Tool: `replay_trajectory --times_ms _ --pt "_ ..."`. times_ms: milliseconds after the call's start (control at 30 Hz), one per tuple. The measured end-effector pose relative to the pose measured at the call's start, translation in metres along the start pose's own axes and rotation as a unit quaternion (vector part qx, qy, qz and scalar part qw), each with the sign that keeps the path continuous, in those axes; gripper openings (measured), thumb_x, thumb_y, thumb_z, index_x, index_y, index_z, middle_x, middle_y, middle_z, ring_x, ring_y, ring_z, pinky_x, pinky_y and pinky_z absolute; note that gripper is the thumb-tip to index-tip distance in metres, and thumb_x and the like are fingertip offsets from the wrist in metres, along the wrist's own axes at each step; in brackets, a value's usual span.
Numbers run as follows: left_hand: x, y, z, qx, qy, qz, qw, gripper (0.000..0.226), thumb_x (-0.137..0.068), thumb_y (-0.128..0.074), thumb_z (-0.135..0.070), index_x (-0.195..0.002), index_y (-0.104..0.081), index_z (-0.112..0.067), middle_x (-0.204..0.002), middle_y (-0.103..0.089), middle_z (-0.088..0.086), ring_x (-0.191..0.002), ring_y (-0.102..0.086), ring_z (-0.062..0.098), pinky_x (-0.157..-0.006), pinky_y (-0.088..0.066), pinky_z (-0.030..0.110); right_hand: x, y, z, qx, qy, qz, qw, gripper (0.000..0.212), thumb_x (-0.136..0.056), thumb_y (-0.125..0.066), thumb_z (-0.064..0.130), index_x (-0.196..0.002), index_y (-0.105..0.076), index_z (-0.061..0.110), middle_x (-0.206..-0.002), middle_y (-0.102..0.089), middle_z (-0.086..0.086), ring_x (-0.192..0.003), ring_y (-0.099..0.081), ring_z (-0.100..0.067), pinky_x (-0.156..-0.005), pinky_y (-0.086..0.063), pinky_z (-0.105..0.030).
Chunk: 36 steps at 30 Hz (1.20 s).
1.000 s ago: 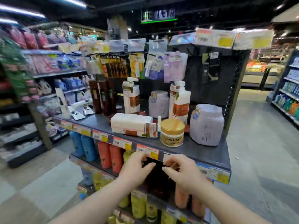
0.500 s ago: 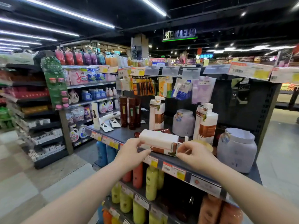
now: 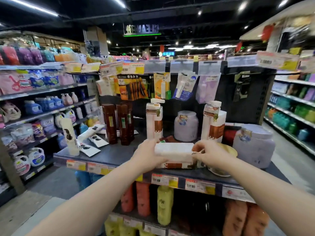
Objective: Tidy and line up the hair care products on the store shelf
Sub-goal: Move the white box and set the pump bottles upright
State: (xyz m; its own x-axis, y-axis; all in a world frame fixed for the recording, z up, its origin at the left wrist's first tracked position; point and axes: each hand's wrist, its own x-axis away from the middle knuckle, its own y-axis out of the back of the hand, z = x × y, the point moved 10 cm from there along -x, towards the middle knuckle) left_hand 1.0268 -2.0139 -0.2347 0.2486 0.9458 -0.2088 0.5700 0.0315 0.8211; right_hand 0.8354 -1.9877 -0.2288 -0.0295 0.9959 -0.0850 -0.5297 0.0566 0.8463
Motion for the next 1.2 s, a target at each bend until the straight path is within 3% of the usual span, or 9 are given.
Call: replay_trajectory --times_ms 167,267,333,633,800,900,1000,1067,1200 --pt "-0.043 -0.031 -0.020 -0.122 -0.071 0.089 0.986 0.092 -0.068 -0.070 -0.055 -0.142 -0.031 -0.017 -0.145 -0.039 0.005 -0.134 -0.035 0.026 -0.109 -0.034 0.042 0.000 0.008 -0.020 0.031 -0.067 -0.042 0.996 0.009 -0.085 -0.062 0.036 -0.093 -0.059 0.032 -0.092 -0.060 0.013 -0.083 -0.056 -0.008 -0.058 -0.041 -0.015" --pt "-0.063 -0.049 -0.033 -0.201 -0.096 0.125 0.967 0.101 -0.067 -0.066 -0.063 -0.146 -0.020 -0.019 -0.153 -0.026 0.006 -0.141 -0.020 0.030 -0.115 -0.021 0.050 -0.006 0.018 -0.032 0.031 -0.086 -0.060 0.994 0.004 -0.083 -0.063 0.038 -0.085 -0.060 0.035 -0.094 -0.064 0.011 -0.088 -0.060 -0.012 -0.076 -0.053 -0.029" --pt "-0.072 -0.067 -0.035 -0.206 -0.102 0.169 0.958 0.104 -0.066 -0.065 -0.065 -0.147 -0.016 -0.021 -0.155 -0.023 0.006 -0.143 -0.018 0.030 -0.116 -0.015 0.053 -0.010 0.023 -0.035 0.021 -0.094 -0.065 0.993 0.007 -0.083 -0.064 0.035 -0.089 -0.062 0.033 -0.097 -0.063 0.010 -0.090 -0.059 -0.011 -0.075 -0.049 -0.026" --pt "-0.090 -0.093 -0.029 -0.223 -0.117 0.184 0.950 0.101 -0.056 -0.064 -0.073 -0.139 -0.029 -0.026 -0.137 -0.048 0.001 -0.120 -0.048 0.022 -0.090 -0.042 0.036 -0.055 0.032 -0.040 -0.001 -0.066 -0.061 0.996 0.020 -0.085 -0.064 0.028 -0.105 -0.063 0.024 -0.102 -0.059 0.009 -0.097 -0.057 -0.010 -0.086 -0.049 -0.026" --pt "-0.089 -0.069 -0.026 -0.110 -0.099 0.134 0.980 0.082 -0.059 -0.066 -0.068 -0.130 -0.038 -0.036 -0.125 -0.052 -0.013 -0.115 -0.048 0.012 -0.091 -0.043 0.032 -0.080 0.046 -0.032 -0.041 -0.020 -0.067 0.997 0.006 -0.087 -0.062 0.031 -0.091 -0.058 0.029 -0.093 -0.060 0.010 -0.087 -0.057 -0.006 -0.070 -0.046 -0.019" --pt "-0.092 -0.047 -0.017 0.053 -0.096 0.114 0.987 0.062 -0.058 -0.071 -0.063 -0.112 -0.044 -0.048 -0.108 -0.056 -0.023 -0.104 -0.052 0.002 -0.089 -0.048 0.033 -0.096 0.054 -0.021 -0.113 0.002 -0.082 0.990 0.017 -0.089 -0.055 0.041 -0.092 -0.062 0.026 -0.090 -0.062 0.009 -0.089 -0.059 -0.010 -0.072 -0.047 -0.022" --pt "-0.091 -0.027 0.004 0.200 -0.066 0.086 0.974 0.059 -0.065 -0.077 -0.050 -0.112 -0.042 -0.051 -0.110 -0.055 -0.021 -0.103 -0.054 0.003 -0.081 -0.047 0.019 -0.110 0.041 -0.006 -0.192 -0.017 -0.066 0.979 0.036 -0.093 -0.040 0.049 -0.111 -0.058 0.025 -0.104 -0.061 0.006 -0.097 -0.055 -0.012 -0.072 -0.043 -0.020" --pt "-0.090 -0.018 0.020 0.250 -0.044 0.055 0.966 0.063 -0.063 -0.077 -0.049 -0.114 -0.039 -0.052 -0.111 -0.054 -0.020 -0.103 -0.055 0.004 -0.076 -0.048 0.016 -0.118 0.026 0.007 -0.227 -0.022 -0.038 0.973 0.046 -0.093 -0.037 0.051 -0.127 -0.048 0.023 -0.123 -0.057 0.000 -0.109 -0.053 -0.015 -0.087 -0.044 -0.028" --pt "-0.090 -0.011 0.046 0.351 -0.040 0.024 0.935 0.081 -0.054 -0.075 -0.058 -0.127 -0.045 -0.041 -0.120 -0.062 -0.009 -0.109 -0.060 0.012 -0.089 -0.053 0.033 -0.123 -0.007 0.037 -0.239 0.032 0.020 0.970 0.078 -0.082 -0.062 0.043 -0.146 -0.022 0.023 -0.136 -0.048 0.002 -0.116 -0.050 -0.011 -0.087 -0.046 -0.015"
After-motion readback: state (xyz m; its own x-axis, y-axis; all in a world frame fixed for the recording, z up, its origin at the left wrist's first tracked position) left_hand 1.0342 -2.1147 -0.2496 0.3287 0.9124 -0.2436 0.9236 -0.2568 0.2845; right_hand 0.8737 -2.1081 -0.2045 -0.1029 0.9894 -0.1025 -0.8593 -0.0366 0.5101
